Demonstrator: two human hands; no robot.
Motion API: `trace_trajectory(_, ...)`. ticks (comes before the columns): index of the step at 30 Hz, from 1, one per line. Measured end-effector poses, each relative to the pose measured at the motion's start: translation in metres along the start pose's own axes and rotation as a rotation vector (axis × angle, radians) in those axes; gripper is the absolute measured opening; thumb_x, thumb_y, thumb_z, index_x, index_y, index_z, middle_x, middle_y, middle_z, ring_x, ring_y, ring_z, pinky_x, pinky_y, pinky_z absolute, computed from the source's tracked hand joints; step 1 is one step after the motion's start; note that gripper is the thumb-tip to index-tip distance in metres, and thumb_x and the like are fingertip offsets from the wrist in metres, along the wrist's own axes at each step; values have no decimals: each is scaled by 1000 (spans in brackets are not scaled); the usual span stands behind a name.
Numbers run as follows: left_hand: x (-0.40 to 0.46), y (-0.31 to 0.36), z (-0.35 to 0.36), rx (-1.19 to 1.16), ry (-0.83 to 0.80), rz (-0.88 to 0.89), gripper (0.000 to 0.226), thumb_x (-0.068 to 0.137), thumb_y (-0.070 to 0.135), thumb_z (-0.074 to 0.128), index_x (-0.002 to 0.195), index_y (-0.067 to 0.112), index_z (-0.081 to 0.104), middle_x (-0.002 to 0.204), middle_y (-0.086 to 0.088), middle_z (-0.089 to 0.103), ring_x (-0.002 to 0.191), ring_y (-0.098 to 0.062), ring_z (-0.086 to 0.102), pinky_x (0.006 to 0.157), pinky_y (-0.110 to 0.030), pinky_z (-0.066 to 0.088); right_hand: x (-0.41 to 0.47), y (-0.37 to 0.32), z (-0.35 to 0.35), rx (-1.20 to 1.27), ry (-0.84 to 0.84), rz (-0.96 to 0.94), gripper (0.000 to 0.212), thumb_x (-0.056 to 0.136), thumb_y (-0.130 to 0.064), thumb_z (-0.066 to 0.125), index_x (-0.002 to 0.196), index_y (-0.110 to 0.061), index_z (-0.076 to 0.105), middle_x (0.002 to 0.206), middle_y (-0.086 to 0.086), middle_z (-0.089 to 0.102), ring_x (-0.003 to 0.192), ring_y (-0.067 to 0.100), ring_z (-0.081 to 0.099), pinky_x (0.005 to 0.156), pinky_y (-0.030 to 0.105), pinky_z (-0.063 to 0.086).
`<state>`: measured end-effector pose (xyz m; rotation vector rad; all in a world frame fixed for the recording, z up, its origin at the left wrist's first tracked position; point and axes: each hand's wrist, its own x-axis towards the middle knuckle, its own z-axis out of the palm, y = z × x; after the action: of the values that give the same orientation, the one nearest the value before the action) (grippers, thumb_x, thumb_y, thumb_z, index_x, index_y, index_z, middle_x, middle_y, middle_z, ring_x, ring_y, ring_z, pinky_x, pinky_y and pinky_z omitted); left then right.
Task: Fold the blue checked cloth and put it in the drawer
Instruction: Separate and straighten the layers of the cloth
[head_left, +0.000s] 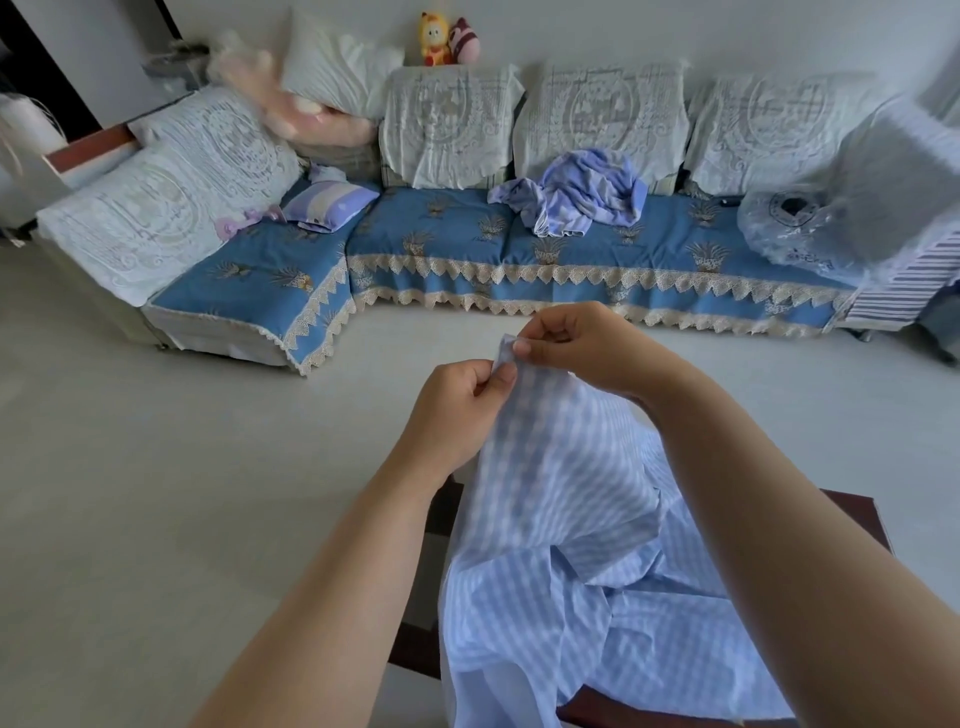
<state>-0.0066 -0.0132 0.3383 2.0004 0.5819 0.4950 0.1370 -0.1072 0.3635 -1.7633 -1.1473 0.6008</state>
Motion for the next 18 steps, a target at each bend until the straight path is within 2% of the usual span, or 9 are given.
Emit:
trace_trajectory(2,1,1,-1,18,-7,19,47,97,28,50,55,15,36,48,7,28,41,-5,24,42,-16,18,0,1,1,0,22,-9,9,85,-25,69,77,-20,70,84,14,70,75,13,57,76,34,46)
trace_trajectory(7,8,0,-2,126,-5,76,46,99,35,44,58,16,32,49,7,27,43,-8,25,44,-20,20,2,3,8,12,132,-9,13,86,-28,68,78,-18,69,76,16,67,69,15,52,68,31,41)
trace_trajectory(9,8,-3,0,200,22,108,37,99,37,43,66,20,43,55,9,37,46,-7,33,47,-21,26,4,0,10,10,174,-12,17,87,-27,67,82,-11,69,71,17,60,66,18,46,65,30,37)
trace_trajectory(10,8,-5,1,222,51,131,22,98,36,45,82,24,53,66,10,45,51,-5,41,50,-21,32,6,-2,8,5,208,-17,19,87,-25,67,83,-7,68,69,13,56,64,17,43,63,28,36)
trace_trajectory(11,7,-8,1,255,101,162,16,97,35,48,109,26,55,81,11,51,60,-3,50,54,-19,39,10,-6,6,-10,252,-23,21,88,-25,66,82,-4,67,68,10,54,62,17,42,61,27,35)
trace_trajectory(12,4,-10,3,305,174,207,36,96,32,51,131,26,44,95,10,52,68,-4,54,56,-19,44,15,-12,1,-25,302,-29,21,88,-25,65,80,-5,65,67,7,53,61,16,42,59,25,35)
trace_trajectory(13,3,-16,5,356,235,273,51,94,28,54,140,25,33,105,6,50,72,-6,56,57,-19,46,20,-18,-5,-33,350,-30,20,88,-26,65,78,-8,65,64,4,52,59,13,42,58,25,35)
trace_trajectory(15,3,-27,10,480,332,423,56,90,20,61,138,19,32,112,-4,51,79,-15,60,58,-17,46,33,-33,-21,-32,428,-35,21,89,-28,65,75,-11,63,59,-1,48,53,10,39,56,24,34)
trace_trajectory(18,15,-34,12,604,424,563,40,90,21,60,124,14,42,98,-8,62,79,-19,65,57,-20,49,53,-58,-45,-63,504,-56,26,90,-29,63,69,-14,60,57,-3,46,48,4,38,53,23,34)
